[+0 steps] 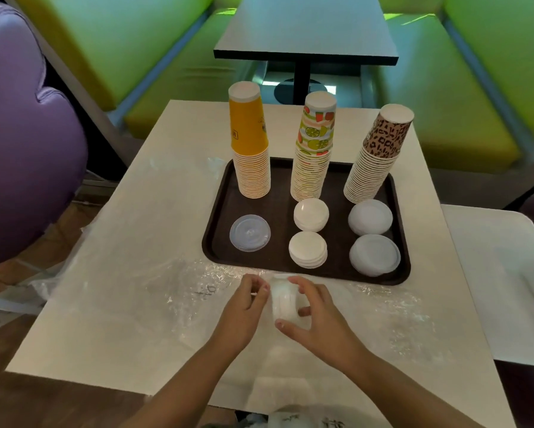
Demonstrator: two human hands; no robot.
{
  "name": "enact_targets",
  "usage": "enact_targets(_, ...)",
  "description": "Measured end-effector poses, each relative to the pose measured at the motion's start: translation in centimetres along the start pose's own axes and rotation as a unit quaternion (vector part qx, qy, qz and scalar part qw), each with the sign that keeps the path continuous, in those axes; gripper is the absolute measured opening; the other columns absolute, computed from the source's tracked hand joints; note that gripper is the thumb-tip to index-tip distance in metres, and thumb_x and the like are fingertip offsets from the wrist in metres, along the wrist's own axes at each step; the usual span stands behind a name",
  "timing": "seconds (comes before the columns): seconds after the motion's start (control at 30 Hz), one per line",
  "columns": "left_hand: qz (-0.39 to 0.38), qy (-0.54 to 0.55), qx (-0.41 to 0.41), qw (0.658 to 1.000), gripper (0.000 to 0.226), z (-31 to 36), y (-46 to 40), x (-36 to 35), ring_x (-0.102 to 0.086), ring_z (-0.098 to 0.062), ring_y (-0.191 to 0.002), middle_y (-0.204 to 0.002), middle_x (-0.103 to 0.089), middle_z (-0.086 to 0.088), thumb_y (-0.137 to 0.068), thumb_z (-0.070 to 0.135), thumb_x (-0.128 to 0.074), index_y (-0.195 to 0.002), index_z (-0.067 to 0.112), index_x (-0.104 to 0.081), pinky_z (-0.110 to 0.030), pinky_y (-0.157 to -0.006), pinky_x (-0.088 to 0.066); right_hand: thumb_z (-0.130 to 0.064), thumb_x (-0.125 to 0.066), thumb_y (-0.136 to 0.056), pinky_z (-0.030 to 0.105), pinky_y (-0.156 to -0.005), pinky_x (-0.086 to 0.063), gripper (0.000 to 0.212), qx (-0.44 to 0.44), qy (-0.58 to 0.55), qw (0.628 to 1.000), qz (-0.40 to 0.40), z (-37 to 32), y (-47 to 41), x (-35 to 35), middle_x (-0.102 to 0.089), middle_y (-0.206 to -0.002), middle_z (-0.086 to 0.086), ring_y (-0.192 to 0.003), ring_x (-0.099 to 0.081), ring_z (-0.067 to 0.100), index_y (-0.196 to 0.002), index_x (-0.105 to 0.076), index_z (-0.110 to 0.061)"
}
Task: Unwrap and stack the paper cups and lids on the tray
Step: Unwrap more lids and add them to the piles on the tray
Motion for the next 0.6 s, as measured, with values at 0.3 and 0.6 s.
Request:
enact_targets(0.3, -0.092, -0.051, -0.033, 0.994, 0.049, -1.7, 2.6, -3.9, -0.036, 0.011, -0.129, -0.141, -0.044, 0.017, -0.097, 0.046, -0.024, -0.141, 0.030, -0.039, -0.015, -0.110, -0.024, -0.040, -0.068, -0.081, 0.016, -0.077, -0.035, 0.070, -0.014, 0.017, 0.998, 0.056, 0.5, -1.0, -0.3, -0.044, -0.131, -0.001, -0.104, -0.048, 0.010, -0.138, -0.030, -0.030)
enact_targets(0.6, -0.068, -0.414, -0.130, 0.898, 0.074, -3.6, 1.8, -4.3, -0.013, -0.001, -0.141, -0.153, -0.013, 0.011, -0.088, 0.056, 0.005, -0.147, 0.024, -0.025, -0.032, -0.115, -0.018, -0.013, -0.065, -0.080, 0.031, -0.072, -0.053, 0.077, -0.040, -0.038, 0.996, 0.067, 2.3, -0.9, 1.7, -0.058, -0.110, 0.005, -0.084, -0.059, 0.022, -0.141, -0.024, -0.036)
Point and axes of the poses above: each hand's wrist, its own y-axis away from the middle knuckle, its own x-axis out of the back of the hand, z = x × y, the point moved 10 cm from there along -y, towards the middle knuckle
